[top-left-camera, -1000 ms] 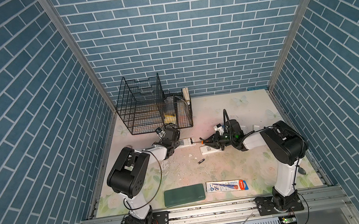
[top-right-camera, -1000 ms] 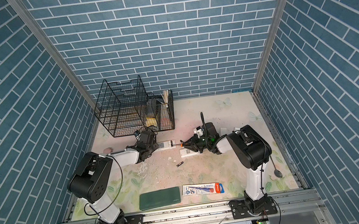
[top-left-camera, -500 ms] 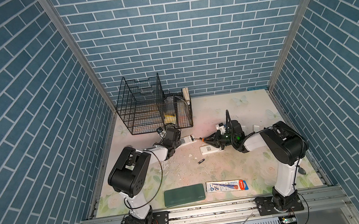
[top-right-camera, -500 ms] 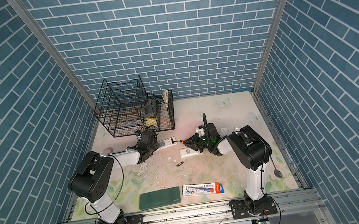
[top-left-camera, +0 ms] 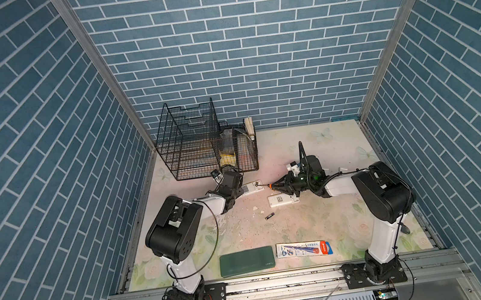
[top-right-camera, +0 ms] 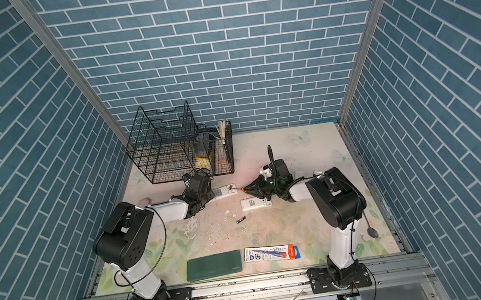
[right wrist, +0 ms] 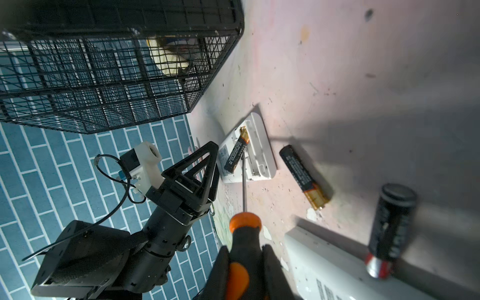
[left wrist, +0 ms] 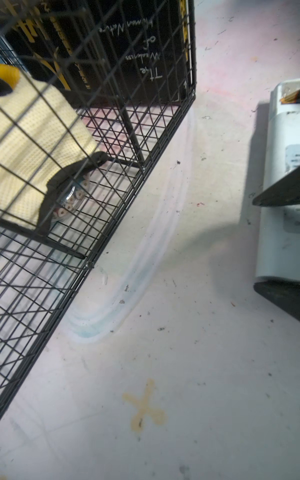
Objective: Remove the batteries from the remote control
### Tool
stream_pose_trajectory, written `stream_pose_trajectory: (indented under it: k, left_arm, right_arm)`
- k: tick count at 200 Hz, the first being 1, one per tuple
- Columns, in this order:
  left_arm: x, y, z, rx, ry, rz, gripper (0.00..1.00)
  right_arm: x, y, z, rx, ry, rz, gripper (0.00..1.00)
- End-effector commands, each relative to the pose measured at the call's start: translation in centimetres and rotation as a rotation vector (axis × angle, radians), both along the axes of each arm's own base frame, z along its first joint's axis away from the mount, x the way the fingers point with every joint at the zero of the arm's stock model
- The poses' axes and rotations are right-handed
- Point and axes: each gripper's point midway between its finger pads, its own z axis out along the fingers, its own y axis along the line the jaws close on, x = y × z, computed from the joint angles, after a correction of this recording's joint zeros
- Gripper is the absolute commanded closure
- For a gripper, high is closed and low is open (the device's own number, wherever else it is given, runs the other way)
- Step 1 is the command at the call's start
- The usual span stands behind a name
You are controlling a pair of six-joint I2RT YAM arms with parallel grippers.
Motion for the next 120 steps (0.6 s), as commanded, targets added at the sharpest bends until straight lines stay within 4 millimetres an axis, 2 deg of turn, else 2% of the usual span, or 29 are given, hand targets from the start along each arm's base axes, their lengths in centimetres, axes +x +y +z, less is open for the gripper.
stream_pose_trajectory:
  k: [1, 81, 103, 120]
  left_arm:
    - [-13.0, 3.0, -10.0, 0.126, 0.549, -0.073, 0.53]
    - [-13.8, 3.6, -10.0, 0.125, 0.547, -0.067, 0.53]
    - [-14.5, 3.6, -10.4, 0.117, 0.559, -0.075, 0.53]
    - [-14.5, 3.5, -10.2, 0.116, 0.559, -0.095, 0.53]
  right_arm:
    - [1.2, 0.9, 3.6, 0.045, -0.107, 0.010, 1.00]
    - [3.3, 1.3, 0.5, -0.032, -0.084, 0.014, 1.00]
    - [3.5, 1.1, 0.9, -0.068, -0.104, 0.033, 1.00]
    - [2.9, 0.6, 2.2, -0.121, -0.139, 0.067, 1.00]
